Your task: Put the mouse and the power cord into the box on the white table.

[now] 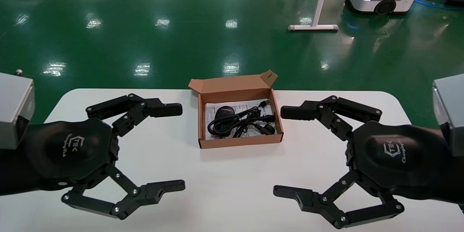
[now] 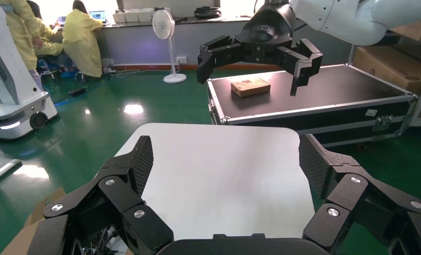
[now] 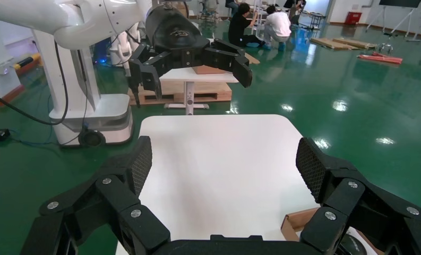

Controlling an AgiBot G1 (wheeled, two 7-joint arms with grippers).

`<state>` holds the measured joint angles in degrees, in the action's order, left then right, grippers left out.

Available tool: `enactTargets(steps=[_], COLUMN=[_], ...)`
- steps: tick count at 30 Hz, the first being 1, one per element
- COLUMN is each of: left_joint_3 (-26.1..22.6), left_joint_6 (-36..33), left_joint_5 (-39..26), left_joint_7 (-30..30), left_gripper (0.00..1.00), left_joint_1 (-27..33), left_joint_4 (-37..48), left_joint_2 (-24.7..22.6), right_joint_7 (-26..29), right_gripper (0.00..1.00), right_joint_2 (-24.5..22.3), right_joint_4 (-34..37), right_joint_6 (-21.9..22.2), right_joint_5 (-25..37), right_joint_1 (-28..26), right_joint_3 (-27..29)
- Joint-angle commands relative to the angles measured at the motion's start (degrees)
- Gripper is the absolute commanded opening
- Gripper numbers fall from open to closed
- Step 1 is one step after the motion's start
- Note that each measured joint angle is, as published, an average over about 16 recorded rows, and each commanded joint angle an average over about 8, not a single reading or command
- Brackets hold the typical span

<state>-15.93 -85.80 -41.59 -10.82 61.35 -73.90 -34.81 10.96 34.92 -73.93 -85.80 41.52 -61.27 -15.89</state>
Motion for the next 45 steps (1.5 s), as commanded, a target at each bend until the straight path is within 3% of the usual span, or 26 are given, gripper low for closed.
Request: enactTargets(steps=[1, 45], left_joint_3=[-0.02, -0.1], left_joint_6=[0.02, 0.16], left_joint_5=[-0.06, -0.34], left_joint_7=[0.01, 0.1], left_gripper=[1.0, 1.0], left_joint_1=[0.05, 0.26], left_joint_4=[0.09, 0.46], left_joint_2=[-0.05, -0.27], right_joint_7=[-0.05, -0.22], right_gripper=[1.0, 1.0], right_joint_2=[0.02, 0.09], right_joint_4=[0.07, 0.37], right_joint_6=[0.02, 0.12], right_joint_5=[0.07, 0.34], right_joint_1=[-0.06, -0.28], right_joint_3=[-0.02, -0.13])
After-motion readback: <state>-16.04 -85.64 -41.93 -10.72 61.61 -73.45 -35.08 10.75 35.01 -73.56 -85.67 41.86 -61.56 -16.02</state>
